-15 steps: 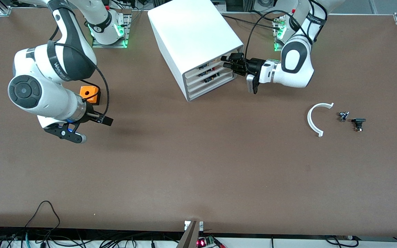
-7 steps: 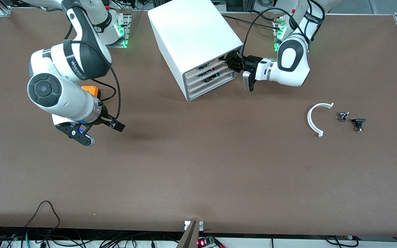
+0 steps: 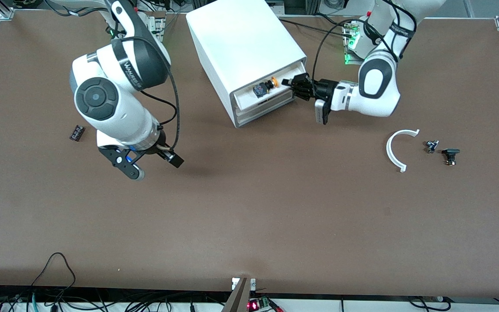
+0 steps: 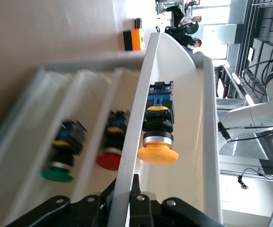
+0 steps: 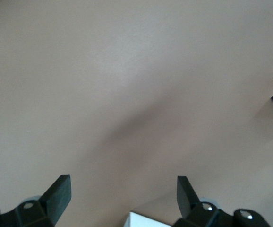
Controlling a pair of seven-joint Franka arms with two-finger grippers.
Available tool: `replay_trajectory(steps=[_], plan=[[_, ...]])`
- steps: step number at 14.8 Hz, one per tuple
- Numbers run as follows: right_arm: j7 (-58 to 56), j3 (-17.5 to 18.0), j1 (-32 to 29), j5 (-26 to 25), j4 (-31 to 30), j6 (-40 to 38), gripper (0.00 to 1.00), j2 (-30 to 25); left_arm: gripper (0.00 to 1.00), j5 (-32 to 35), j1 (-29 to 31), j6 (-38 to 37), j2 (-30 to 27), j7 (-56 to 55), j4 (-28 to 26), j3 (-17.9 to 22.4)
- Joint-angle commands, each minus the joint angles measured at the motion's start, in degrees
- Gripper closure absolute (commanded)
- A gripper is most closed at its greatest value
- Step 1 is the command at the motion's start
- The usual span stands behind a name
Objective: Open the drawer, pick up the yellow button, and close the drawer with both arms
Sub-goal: 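Pull the top drawer open with the left gripper while the right gripper approaches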
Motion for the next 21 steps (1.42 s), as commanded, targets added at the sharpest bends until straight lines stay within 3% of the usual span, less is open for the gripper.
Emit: replay_trajectory(steps=[1, 6, 7, 8, 9, 12, 17, 21], plan=[[5.1, -0.1, 2.0, 0.4, 3.0, 1.8, 0.01, 1.7, 1.00, 6.9, 4.4, 1.5, 6.9, 0.1, 7.7, 0.1], [15.5, -0.1, 6.0, 3.5, 4.0, 6.6, 0.01, 1.8, 1.00, 14.1, 7.3, 1.2, 9.1, -4.1, 14.0, 0.1], [18.0, -0.1, 7.0, 3.5, 4.8, 7.0, 0.01, 2.0, 0.85, 14.7, 7.2, 1.2, 9.1, -4.5, 14.2, 0.1], [20.2, -0.1, 7.8, 3.5, 5.3, 7.5, 0.01, 2.1, 0.16, 14.7, 7.2, 1.2, 9.1, -4.5, 14.3, 0.1], [22.6, -0.1, 8.9, 3.5, 5.5, 8.4, 0.01, 2.1, 0.00, 14.8, 7.4, 1.2, 9.1, -4.4, 14.3, 0.1], [29.5, -0.1, 11.4, 3.5, 5.7, 12.0, 0.01, 2.2, 0.00, 16.8, 7.9, 0.5, 8.2, -7.9, 16.0, 0.6], [38.5, -0.2, 16.2, 3.4, 7.5, 16.7, 0.01, 3.8, 0.00, 38.6, 10.3, -11.1, 7.9, -29.9, 31.8, 0.6], [43.8, -0.1, 19.8, 3.5, 11.8, 18.3, 0.01, 7.4, 0.00, 54.5, 10.1, -13.3, 7.8, -41.8, 39.6, 0.2]])
